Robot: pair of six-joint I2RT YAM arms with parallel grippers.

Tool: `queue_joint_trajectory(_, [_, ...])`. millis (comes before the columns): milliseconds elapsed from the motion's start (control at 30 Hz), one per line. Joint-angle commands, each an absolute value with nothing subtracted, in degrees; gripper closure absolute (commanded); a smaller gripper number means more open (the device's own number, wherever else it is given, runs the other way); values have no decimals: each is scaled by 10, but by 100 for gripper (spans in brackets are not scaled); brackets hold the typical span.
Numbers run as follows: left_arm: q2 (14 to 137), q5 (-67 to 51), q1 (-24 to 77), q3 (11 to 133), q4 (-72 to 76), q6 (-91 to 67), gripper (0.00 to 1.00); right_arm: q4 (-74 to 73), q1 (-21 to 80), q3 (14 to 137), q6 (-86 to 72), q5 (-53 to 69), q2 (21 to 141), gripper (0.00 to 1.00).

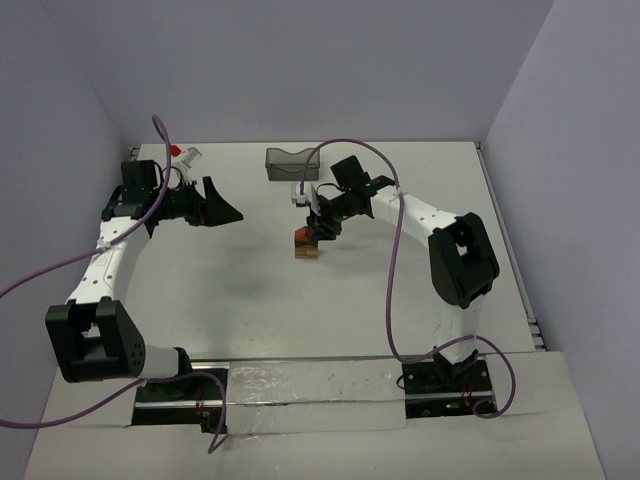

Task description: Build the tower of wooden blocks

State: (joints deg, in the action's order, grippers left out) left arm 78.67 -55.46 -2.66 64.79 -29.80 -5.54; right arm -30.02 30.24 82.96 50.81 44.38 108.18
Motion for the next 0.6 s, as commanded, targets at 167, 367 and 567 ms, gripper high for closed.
queue_joint_trajectory(167, [787,-552,-23,668,-287,-51,1,-282,307,851,504,446,1086,59])
queue_joint_trajectory(367, [789,-551,-23,668,-287,-51,1,-282,308,847,504,446,1085,42])
queue_joint_trajectory(567, [791,-547,-23,671,-287,-52,1,-283,307,846,502,448,1078,18])
